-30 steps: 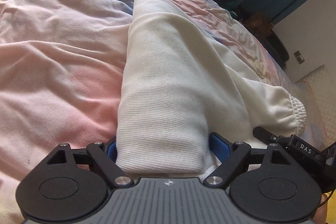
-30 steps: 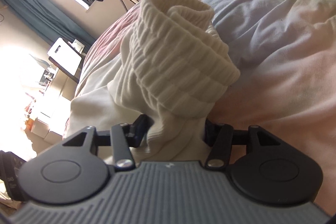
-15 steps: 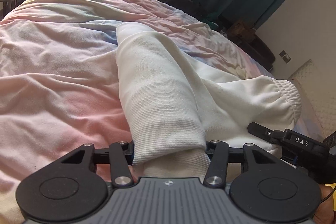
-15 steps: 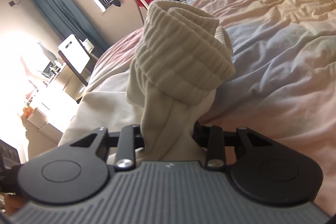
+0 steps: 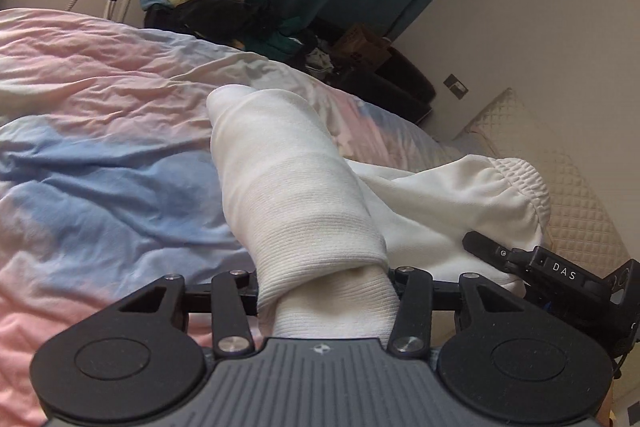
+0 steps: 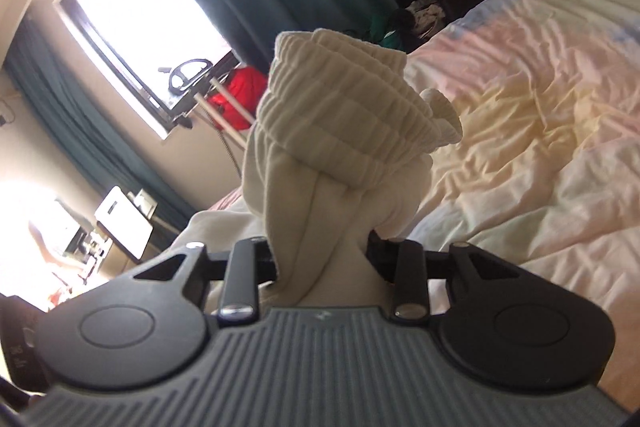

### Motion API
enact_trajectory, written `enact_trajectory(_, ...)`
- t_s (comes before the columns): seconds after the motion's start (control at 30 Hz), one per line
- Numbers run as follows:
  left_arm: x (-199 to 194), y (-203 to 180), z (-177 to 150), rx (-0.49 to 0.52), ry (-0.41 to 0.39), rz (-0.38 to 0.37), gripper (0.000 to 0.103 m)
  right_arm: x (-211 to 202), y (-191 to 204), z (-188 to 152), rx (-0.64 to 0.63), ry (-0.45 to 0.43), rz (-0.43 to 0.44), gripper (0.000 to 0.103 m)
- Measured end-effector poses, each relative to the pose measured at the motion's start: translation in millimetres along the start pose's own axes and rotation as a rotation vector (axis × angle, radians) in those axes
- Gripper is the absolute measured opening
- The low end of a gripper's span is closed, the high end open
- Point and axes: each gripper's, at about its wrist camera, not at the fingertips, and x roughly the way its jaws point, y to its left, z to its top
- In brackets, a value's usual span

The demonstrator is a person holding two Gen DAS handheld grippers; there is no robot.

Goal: Fold clothes

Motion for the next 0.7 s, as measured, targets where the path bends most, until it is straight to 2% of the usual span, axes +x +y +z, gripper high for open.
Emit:
enact_trajectory(0.2, 118.9, -85.5, 98.9, 0.0, 0.051, -0.05, 0.047, 15.7, -53.2, 102.8, 0.143, -0.087, -0.112, 0.036)
enact_trajectory(0.37, 227.3, -131.9, 165.0, 0.046, 0.088, -0.062, 0.047, 51.1, -98.6, 168.9, 0.21, -0.129, -0.212, 0.036)
enact_trajectory(0.53, 322.7, -131.5, 189.7, 0.085, 0.144, -0.072, 0.047, 101.7, -146.8, 190.7, 0.258, -0.123, -0.271, 0.036)
enact_trajectory(0.7, 386.7, -92.8, 179.9, 0.142, 0.176, -0.077, 0.047, 148.1, -190.6, 164.0, 0.302, -0.087, -0.271, 0.036)
